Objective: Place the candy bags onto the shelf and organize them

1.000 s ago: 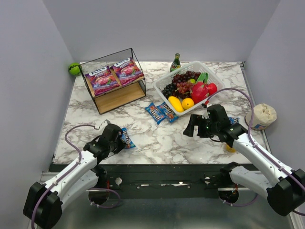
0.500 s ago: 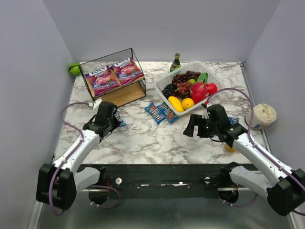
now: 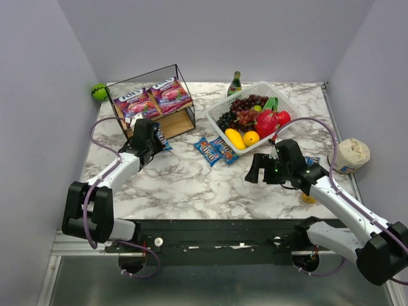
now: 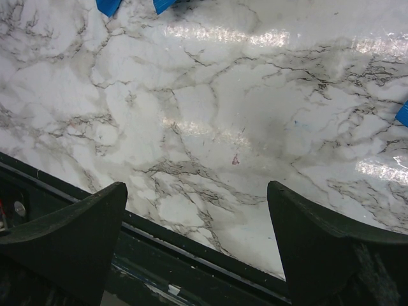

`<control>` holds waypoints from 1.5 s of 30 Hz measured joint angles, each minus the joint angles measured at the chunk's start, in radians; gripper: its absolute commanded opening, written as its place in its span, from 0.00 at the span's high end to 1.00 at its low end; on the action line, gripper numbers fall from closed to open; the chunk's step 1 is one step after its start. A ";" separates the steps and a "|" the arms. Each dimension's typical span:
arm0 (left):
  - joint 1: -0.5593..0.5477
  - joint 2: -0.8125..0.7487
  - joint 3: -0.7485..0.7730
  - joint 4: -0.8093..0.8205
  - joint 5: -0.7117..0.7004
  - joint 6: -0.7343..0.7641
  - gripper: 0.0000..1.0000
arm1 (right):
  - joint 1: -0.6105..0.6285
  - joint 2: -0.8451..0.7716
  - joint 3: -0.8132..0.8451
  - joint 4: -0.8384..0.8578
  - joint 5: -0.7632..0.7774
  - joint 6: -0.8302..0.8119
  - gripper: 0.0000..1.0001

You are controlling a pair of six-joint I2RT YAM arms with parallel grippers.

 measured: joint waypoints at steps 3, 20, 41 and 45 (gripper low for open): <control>0.000 0.035 0.008 0.063 0.017 -0.007 0.96 | 0.000 0.011 0.000 0.000 0.000 -0.003 0.01; -0.039 0.252 0.129 0.191 0.021 -0.051 0.56 | 0.000 0.035 0.005 0.000 0.000 -0.012 0.01; -0.103 0.134 -0.038 0.179 -0.022 -0.085 0.39 | 0.000 0.037 0.005 0.020 -0.020 -0.011 0.02; -0.104 0.079 -0.043 0.138 -0.026 -0.084 0.38 | 0.000 0.076 0.009 0.090 -0.090 0.028 0.06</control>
